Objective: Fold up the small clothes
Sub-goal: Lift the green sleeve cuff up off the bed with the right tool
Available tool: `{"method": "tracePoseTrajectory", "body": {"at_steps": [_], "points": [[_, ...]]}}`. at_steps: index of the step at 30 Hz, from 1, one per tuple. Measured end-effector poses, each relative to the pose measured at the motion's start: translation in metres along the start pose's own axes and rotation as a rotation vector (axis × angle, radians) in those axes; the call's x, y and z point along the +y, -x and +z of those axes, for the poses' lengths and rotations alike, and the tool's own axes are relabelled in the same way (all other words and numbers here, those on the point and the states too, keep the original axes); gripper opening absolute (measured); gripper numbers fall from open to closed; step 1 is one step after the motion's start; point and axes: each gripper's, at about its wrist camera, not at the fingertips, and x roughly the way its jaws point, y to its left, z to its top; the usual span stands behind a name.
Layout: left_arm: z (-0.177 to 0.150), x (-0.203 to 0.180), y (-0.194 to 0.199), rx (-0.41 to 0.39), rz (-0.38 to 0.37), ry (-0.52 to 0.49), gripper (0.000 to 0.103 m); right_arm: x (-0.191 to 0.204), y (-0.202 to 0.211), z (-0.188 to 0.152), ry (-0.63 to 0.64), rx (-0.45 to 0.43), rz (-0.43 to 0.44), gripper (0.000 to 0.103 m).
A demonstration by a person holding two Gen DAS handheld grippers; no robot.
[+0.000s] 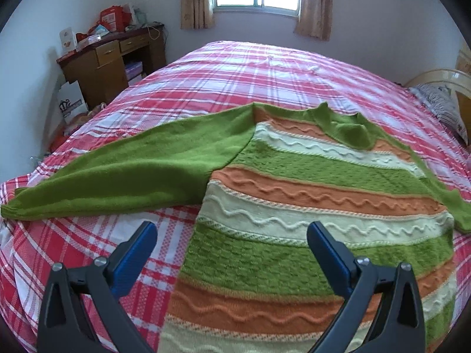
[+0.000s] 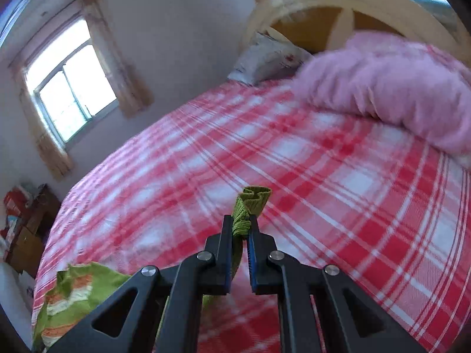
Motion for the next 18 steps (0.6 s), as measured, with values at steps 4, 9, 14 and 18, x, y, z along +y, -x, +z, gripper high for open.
{"method": "tracePoseTrajectory", "body": {"at_steps": [4, 9, 14, 18], "points": [[-0.002, 0.002, 0.002, 0.000, -0.024, 0.010, 0.103, 0.052, 0.024, 0.026, 0.081, -0.059, 0.061, 0.008], [-0.007, 0.006, 0.004, 0.005, -0.034, 0.024, 0.103, 0.121, 0.051, 0.044, 0.191, -0.115, 0.133, 0.008], [-0.010, 0.015, 0.005, 0.009, -0.052, 0.048, 0.103, 0.193, 0.072, 0.047, 0.312, -0.150, 0.213, 0.008], [-0.014, 0.020, 0.007, 0.005, -0.073, 0.053, 0.103, 0.247, 0.086, 0.039, 0.409, -0.171, 0.276, 0.008]]}}
